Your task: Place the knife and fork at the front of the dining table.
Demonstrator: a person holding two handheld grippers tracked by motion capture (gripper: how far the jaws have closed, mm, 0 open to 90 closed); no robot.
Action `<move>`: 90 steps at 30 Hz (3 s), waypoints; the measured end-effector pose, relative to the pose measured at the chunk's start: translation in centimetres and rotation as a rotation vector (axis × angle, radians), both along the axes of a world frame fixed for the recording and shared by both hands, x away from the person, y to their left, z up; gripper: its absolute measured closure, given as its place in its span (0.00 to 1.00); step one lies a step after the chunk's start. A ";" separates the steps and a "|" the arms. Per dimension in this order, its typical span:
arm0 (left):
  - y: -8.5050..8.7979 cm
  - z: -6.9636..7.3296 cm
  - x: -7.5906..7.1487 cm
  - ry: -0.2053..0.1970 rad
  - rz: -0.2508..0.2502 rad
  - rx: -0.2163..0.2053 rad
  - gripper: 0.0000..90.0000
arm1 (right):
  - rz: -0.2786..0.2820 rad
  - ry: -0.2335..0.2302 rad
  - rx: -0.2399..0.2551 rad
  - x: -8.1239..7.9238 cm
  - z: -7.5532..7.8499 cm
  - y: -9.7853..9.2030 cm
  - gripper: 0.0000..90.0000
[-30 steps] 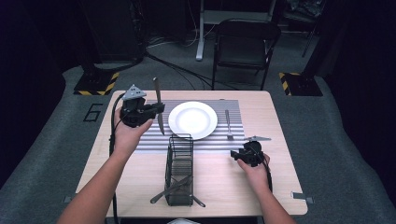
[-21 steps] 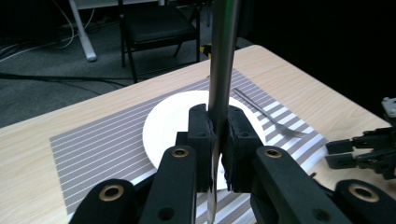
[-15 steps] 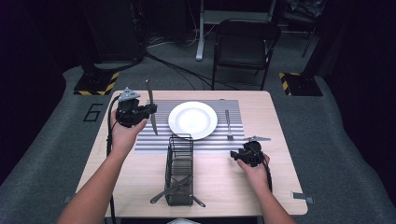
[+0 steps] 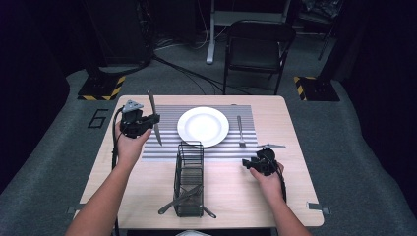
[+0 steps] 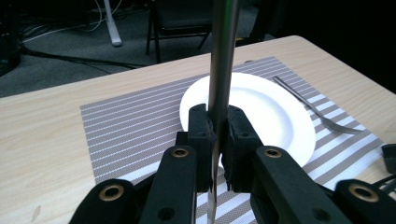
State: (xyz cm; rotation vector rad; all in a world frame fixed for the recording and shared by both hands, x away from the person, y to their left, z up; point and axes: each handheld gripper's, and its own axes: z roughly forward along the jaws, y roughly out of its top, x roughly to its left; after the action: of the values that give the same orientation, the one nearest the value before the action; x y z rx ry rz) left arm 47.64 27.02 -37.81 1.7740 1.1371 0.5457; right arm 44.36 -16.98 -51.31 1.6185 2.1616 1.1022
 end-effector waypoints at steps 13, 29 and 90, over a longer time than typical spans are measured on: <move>1.2 -2.9 0.2 0.005 0.056 -0.008 0.92 | -0.005 0.003 0.004 0.0 0.0 0.1 0.59; 1.6 -5.8 -0.3 0.032 0.080 0.004 0.92 | -0.001 0.001 0.005 0.0 -0.1 0.0 0.59; -2.9 -11.2 9.3 0.253 0.373 0.002 0.92 | -0.001 0.010 0.037 0.0 -0.1 -0.2 0.60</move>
State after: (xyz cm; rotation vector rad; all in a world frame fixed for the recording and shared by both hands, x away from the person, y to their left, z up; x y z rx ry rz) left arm 56.91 24.14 -48.99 1.6725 1.6624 0.5492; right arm 44.40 -17.14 -51.46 1.6440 2.1584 1.1426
